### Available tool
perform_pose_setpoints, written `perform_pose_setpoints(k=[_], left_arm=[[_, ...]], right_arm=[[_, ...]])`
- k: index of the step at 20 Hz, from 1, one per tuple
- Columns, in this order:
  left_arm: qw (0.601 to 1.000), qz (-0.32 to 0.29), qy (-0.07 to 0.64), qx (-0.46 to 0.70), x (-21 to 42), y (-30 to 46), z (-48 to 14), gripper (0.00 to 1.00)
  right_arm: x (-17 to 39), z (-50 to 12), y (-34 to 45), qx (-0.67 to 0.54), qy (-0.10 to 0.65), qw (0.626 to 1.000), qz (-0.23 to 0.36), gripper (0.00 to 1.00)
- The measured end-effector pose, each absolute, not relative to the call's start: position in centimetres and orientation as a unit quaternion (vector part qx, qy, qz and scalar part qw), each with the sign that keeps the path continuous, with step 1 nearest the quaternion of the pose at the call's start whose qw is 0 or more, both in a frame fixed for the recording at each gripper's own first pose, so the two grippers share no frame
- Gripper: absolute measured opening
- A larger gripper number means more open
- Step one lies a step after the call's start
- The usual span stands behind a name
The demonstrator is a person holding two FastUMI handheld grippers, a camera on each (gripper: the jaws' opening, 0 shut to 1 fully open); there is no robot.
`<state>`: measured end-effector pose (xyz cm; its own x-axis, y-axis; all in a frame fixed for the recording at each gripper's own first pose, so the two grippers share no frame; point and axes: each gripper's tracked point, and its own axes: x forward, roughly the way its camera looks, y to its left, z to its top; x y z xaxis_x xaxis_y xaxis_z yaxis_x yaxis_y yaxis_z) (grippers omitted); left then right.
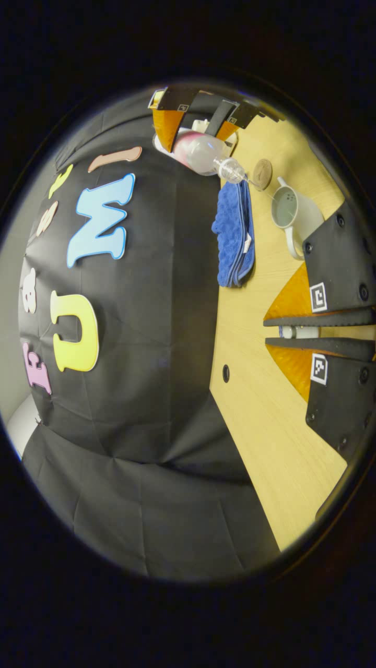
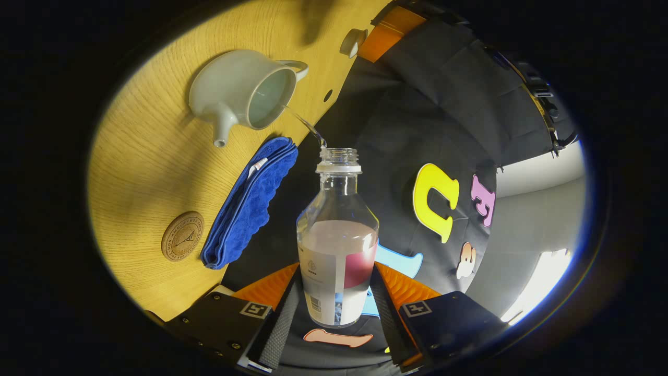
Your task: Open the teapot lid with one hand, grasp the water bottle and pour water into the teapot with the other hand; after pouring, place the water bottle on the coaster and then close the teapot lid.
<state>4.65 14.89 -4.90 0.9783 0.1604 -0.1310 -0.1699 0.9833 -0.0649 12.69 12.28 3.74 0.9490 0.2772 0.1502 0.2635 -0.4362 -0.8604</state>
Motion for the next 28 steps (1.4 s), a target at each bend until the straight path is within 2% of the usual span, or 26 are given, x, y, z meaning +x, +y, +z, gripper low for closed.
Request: perform_pose_setpoints(k=[16, 28], left_arm=[[0.993, 0.082, 0.074, -0.035, 4.7, 14.8, -5.2, 0.15], [0.993, 0.084, 0.078, -0.033, 4.7, 14.8, -5.3, 0.16]], right_arm=[[13.6, 6.2, 12.6, -0.866, -0.187, 0.464, 0.001, 0.76], [13.0, 6.4, 13.6, -0.884, -0.215, 0.415, -0.005, 0.76]])
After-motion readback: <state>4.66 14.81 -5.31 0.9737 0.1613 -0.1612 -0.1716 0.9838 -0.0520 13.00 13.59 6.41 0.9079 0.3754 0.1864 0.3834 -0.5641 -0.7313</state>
